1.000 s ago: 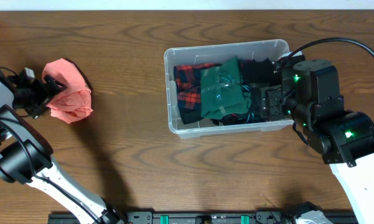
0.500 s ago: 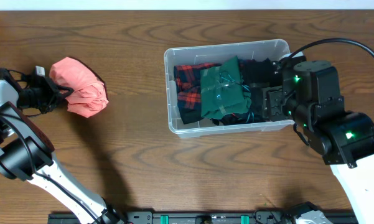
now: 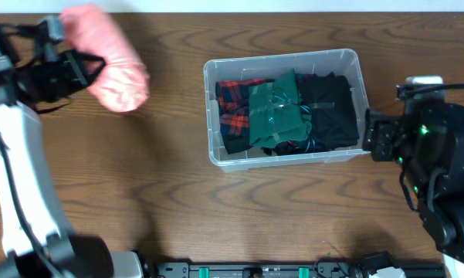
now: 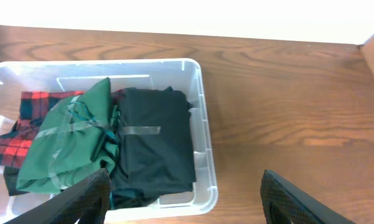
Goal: Pack container
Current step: 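Lower the pink garment into the bin's left side and release, then press the pink garment down into the bin with the right gripper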
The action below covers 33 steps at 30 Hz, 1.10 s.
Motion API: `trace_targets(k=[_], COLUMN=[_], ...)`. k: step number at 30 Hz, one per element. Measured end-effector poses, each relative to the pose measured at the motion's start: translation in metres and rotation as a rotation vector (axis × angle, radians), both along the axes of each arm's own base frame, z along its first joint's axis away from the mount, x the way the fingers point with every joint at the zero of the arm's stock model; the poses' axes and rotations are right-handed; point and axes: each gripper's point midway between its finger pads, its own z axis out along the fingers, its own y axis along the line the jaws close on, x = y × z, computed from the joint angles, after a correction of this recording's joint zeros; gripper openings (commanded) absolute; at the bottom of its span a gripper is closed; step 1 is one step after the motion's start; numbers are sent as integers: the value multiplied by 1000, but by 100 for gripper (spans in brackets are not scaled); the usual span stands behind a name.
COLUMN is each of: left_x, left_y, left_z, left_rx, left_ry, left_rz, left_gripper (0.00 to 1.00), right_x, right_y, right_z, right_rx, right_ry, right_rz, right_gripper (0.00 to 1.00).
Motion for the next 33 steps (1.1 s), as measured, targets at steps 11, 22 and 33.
trace_targets(k=[11,22,33], left_x=[-39,-21,-17], left_y=[-173,-246,-226], left_z=[12,-84,-124], left_rx=[22,118,163], left_ry=[-9,206,417], left_rz=[-408,-495,-292], left_gripper=[6,6,98], right_x=[-10,-14,-9], right_y=[-8,-9,9], right_z=[-10,-15,-18], right_rx=[-14,-19,-10], right_ry=[53,76,94], right_rz=[-22,-22,91], right_gripper=[76,76,73])
